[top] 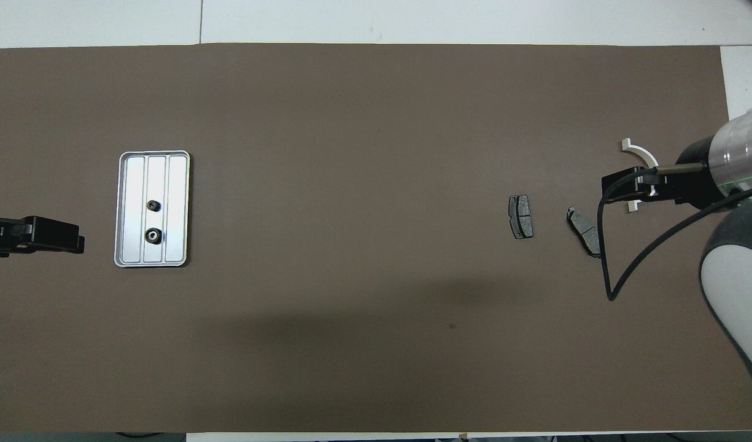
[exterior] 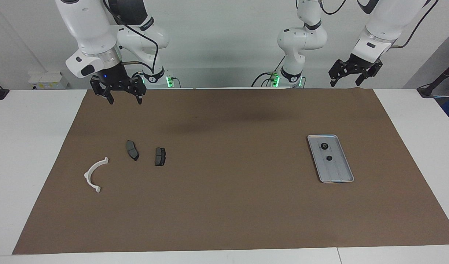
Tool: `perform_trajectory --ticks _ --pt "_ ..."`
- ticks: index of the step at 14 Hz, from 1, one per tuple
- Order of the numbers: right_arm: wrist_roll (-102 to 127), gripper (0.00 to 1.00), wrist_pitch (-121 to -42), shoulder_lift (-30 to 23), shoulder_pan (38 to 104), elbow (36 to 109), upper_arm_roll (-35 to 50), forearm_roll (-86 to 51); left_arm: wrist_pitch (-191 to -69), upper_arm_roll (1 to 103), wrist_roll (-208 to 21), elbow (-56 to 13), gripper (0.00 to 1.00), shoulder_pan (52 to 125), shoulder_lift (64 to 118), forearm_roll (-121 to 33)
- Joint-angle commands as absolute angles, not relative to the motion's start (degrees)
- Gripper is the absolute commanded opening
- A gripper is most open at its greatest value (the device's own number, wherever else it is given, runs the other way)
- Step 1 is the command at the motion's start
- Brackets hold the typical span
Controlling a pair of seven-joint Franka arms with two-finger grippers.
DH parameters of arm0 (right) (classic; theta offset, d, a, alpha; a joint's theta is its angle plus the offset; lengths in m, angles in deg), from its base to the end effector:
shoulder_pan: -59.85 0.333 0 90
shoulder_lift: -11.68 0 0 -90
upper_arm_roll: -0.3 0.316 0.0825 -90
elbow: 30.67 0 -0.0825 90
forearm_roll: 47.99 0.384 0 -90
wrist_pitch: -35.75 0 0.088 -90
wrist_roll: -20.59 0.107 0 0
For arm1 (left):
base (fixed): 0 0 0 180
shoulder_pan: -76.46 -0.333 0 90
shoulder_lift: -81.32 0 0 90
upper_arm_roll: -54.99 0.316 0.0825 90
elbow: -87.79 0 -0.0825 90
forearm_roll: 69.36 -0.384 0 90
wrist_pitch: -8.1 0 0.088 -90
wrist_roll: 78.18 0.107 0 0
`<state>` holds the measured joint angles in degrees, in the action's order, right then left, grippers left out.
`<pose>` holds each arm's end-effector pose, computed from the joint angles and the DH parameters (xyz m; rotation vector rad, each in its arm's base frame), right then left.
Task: Place bearing gear from tray to pile
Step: 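Move the left gripper over the black bearing on the silver tray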
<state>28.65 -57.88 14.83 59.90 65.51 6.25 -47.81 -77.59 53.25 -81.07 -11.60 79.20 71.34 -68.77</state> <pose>0.5389 0.0585 0.6089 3.1397 -0.0569 0.0164 0.4888 -0.0408 0.6324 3.1388 -0.0433 -0.1024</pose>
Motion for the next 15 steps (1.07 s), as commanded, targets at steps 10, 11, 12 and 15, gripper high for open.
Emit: perform_trajectory --ticks 10,11,12,15 --pt "28.8 1.00 -58.7 15.6 59.2 66.3 6.4 -46.9 -80.5 54.1 -82.2 -18.9 1.00 78.4 67.1 -68.2" --pt "28.8 1.00 -58.7 15.6 59.2 66.3 6.4 -46.9 -83.4 54.1 -80.4 -21.7 1.00 78.0 66.7 -68.2" --pt "28.9 1.00 -58.8 15.6 59.2 66.3 6.4 -46.9 -87.1 54.1 -79.6 -24.7 1.00 78.0 66.7 -68.2" --pt "28.9 1.00 -58.9 15.6 59.0 66.3 6.4 -46.9 -98.7 54.0 -79.1 -31.6 1.00 78.1 68.8 -68.2"
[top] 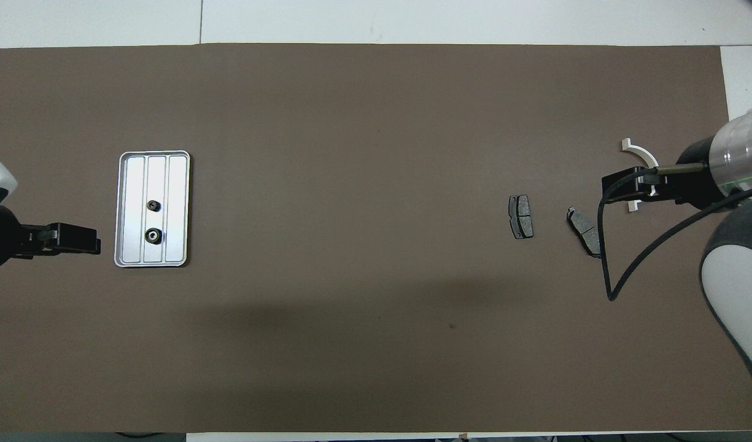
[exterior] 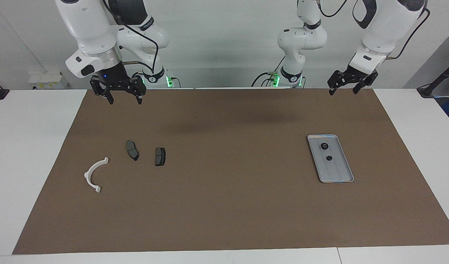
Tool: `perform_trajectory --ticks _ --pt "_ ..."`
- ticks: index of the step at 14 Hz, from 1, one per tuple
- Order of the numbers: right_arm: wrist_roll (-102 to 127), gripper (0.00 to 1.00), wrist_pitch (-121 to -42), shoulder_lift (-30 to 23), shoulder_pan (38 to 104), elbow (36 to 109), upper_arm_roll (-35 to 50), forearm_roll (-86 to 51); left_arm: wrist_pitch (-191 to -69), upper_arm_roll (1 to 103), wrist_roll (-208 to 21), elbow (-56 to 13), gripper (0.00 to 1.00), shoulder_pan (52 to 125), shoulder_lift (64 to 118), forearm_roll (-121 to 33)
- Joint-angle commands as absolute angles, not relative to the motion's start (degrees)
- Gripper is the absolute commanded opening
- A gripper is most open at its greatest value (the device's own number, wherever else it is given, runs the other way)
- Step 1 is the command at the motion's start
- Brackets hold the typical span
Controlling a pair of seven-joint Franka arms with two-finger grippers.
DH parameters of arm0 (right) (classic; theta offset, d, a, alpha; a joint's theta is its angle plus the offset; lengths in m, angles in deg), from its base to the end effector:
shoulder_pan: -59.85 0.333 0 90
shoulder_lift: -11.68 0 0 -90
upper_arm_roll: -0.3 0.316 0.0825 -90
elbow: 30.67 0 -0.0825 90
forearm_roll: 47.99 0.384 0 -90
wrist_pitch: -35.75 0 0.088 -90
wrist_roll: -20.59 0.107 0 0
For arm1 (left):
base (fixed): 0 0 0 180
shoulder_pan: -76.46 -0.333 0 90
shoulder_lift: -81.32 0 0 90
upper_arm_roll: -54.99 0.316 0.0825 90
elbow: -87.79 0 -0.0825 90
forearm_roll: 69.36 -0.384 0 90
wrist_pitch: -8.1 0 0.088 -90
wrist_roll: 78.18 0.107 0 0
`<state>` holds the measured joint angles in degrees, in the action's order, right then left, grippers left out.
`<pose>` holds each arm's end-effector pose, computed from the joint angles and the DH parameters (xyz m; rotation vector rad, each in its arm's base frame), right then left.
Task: Place bearing gear from tray to pile
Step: 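Move the left gripper over the black bearing on the silver tray, then lower the left gripper and grasp the black bearing gear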
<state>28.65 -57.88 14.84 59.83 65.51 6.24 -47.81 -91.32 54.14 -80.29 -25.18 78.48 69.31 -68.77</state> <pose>0.5389 0.0577 0.6090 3.1397 -0.0591 0.0166 0.4920 -0.0261 0.5579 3.1354 -0.0174 -0.0426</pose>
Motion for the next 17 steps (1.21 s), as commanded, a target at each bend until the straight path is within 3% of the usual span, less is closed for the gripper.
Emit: perform_trajectory --ticks 1,5,10,17 --pt "28.9 1.00 -58.9 15.6 58.8 66.3 6.4 -46.9 -101.3 54.0 -79.0 -32.3 1.00 78.0 71.1 -68.2" --pt "28.9 1.00 -59.0 15.6 58.6 66.3 6.4 -46.9 -108.5 54.1 -75.9 -32.8 1.00 76.3 78.1 -68.5" --pt "28.7 1.00 -59.0 15.6 58.3 66.3 6.4 -46.9 -117.6 54.0 -72.2 -37.1 0.99 73.3 80.4 -68.5" --pt "28.8 1.00 -58.9 15.6 58.3 66.5 6.4 -46.9 -124.3 54.0 -71.9 -37.5 0.98 73.4 86.1 -68.5"
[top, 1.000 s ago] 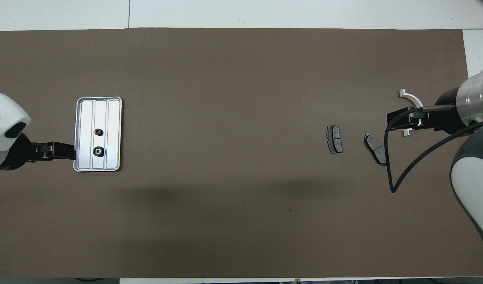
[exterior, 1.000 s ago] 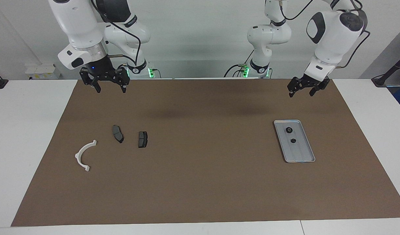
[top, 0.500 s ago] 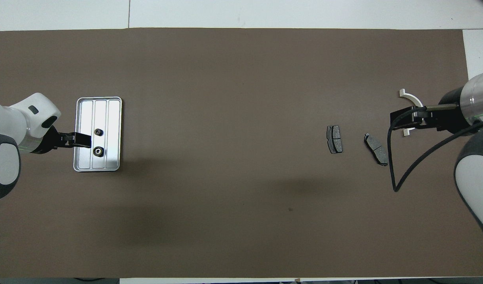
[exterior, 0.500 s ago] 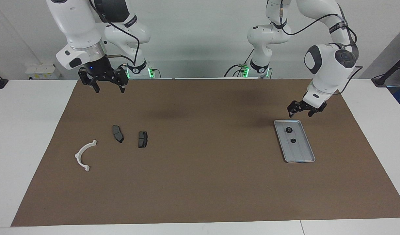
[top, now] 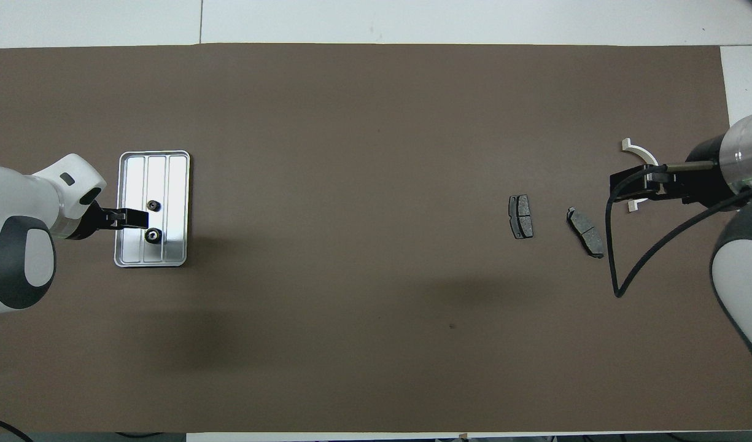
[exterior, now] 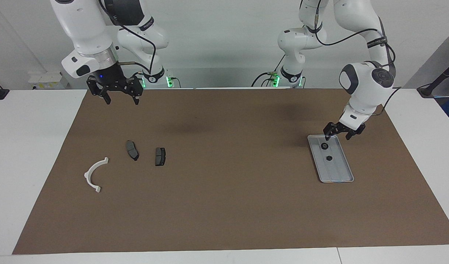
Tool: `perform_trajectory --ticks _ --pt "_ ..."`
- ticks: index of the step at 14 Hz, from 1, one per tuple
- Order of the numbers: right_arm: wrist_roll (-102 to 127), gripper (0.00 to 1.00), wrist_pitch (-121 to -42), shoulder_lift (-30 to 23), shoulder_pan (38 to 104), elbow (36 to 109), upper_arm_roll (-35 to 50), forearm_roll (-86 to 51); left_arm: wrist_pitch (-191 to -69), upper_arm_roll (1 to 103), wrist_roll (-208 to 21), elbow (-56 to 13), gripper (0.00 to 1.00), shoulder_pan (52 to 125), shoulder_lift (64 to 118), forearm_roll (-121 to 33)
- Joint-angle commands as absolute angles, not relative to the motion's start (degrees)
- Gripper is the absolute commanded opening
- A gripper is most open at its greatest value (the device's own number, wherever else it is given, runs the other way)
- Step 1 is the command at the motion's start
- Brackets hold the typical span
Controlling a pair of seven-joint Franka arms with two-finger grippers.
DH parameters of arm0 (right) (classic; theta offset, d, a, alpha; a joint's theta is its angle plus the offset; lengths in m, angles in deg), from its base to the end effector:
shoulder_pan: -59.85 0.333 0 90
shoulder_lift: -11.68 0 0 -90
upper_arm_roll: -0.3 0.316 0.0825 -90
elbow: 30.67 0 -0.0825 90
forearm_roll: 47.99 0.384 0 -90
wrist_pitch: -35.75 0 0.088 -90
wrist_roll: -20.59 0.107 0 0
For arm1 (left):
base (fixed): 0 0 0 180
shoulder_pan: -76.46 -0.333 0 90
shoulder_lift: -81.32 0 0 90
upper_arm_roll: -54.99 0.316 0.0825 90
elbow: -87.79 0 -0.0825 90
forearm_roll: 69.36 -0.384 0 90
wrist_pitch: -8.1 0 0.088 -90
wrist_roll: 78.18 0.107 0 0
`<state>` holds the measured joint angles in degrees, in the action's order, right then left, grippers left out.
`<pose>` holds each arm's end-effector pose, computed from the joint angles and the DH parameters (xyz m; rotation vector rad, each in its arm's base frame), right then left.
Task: Place bearing gear from tray to pile
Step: 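Lower the left gripper and grasp the black bearing gear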
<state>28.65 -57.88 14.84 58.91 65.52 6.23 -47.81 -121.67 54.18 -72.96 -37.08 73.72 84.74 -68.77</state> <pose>0.5398 0.0489 0.6089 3.1390 -0.0846 0.0163 0.5442 0.0181 0.3656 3.1331 -0.0798 0.0413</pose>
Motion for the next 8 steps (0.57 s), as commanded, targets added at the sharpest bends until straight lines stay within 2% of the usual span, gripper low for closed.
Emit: perform_trajectory --ticks 1,4,8 --pt "28.8 1.00 -59.0 15.7 58.3 66.5 6.4 -46.9 -125.0 54.0 -71.9 -37.5 0.97 73.4 87.0 -68.5" --pt "28.8 1.00 -59.8 15.3 58.4 67.4 6.4 -46.9 -126.5 54.1 -71.9 -37.7 0.96 73.3 88.3 -68.5" --pt "28.9 1.00 -69.8 13.6 58.4 74.2 6.4 -46.9 -127.0 54.0 -72.4 -39.9 0.96 74.0 88.3 -68.5"
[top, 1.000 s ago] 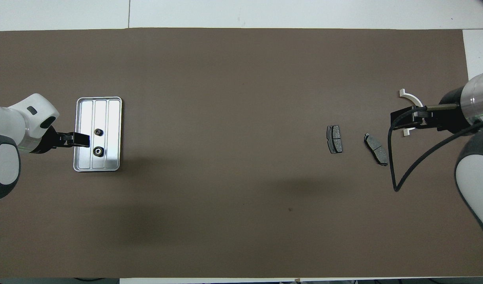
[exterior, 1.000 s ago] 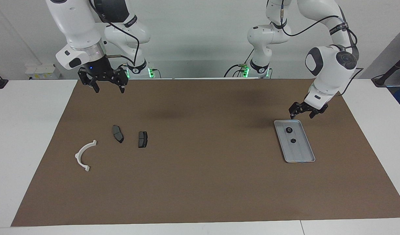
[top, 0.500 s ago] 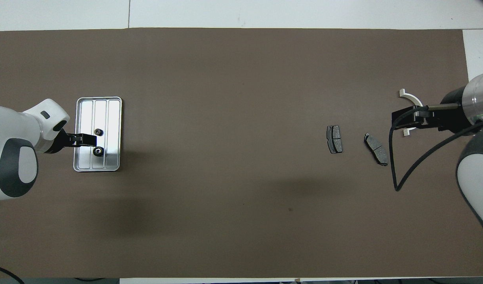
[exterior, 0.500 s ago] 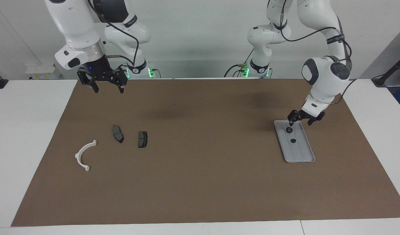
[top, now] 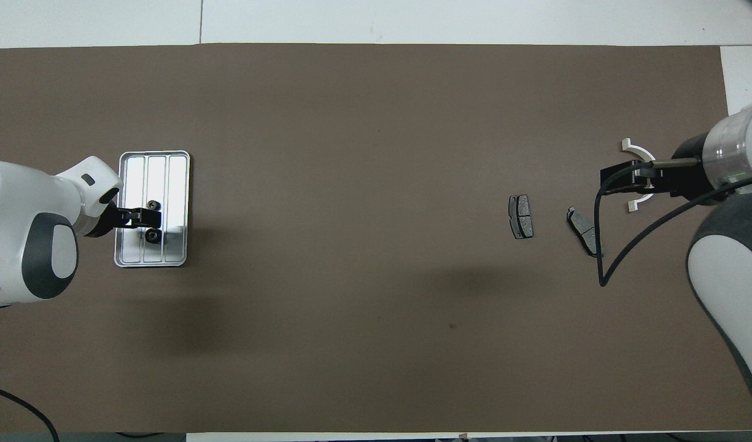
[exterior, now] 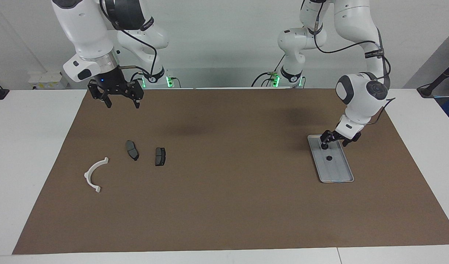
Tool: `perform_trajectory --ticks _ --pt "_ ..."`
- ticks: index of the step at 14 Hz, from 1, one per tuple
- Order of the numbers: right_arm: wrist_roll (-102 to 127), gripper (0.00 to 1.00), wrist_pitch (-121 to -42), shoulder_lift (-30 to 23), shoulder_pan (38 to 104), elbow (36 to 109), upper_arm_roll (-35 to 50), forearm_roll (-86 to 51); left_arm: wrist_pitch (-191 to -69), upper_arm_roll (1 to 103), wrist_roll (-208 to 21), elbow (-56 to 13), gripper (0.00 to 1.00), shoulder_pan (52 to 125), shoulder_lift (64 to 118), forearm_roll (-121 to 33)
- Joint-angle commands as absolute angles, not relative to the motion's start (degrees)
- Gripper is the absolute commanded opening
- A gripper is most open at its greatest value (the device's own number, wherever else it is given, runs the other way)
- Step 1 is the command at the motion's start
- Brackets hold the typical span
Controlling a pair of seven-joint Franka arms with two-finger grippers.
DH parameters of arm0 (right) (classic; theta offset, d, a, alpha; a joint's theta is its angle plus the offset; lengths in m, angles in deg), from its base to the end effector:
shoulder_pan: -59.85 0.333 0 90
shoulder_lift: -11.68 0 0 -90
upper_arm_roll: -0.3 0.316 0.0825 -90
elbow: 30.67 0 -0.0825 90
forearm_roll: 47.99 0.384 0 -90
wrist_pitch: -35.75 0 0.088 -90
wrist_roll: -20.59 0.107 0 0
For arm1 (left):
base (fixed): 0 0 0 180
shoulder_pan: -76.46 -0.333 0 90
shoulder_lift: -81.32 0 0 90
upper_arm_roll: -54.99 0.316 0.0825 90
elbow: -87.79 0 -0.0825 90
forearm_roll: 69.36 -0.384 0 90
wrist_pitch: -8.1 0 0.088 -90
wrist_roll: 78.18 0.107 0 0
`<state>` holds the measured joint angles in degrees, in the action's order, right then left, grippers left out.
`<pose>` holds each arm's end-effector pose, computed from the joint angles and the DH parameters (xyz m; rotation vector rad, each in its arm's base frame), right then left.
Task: Place bearing gear from tray to pile
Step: 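Lower the left gripper and grasp the black bearing gear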
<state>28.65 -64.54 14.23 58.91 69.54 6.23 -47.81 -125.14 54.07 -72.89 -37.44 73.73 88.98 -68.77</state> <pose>0.5506 0.0494 0.5800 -3.1359 0.0848 -0.0714 0.5498 0.0173 0.3278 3.1312 -0.0839 0.0105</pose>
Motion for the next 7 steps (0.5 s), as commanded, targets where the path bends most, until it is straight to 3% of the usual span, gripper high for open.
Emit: perform_trajectory --ticks 1,7 --pt "28.9 1.00 -72.6 12.1 58.4 75.5 6.4 -46.9 -127.0 54.0 -72.6 -40.6 0.96 74.3 88.0 -68.5" --pt "29.4 1.00 -85.7 0.6 58.4 76.1 6.4 -47.0 -126.5 53.9 -72.7 -42.5 0.95 74.4 87.3 -68.5"
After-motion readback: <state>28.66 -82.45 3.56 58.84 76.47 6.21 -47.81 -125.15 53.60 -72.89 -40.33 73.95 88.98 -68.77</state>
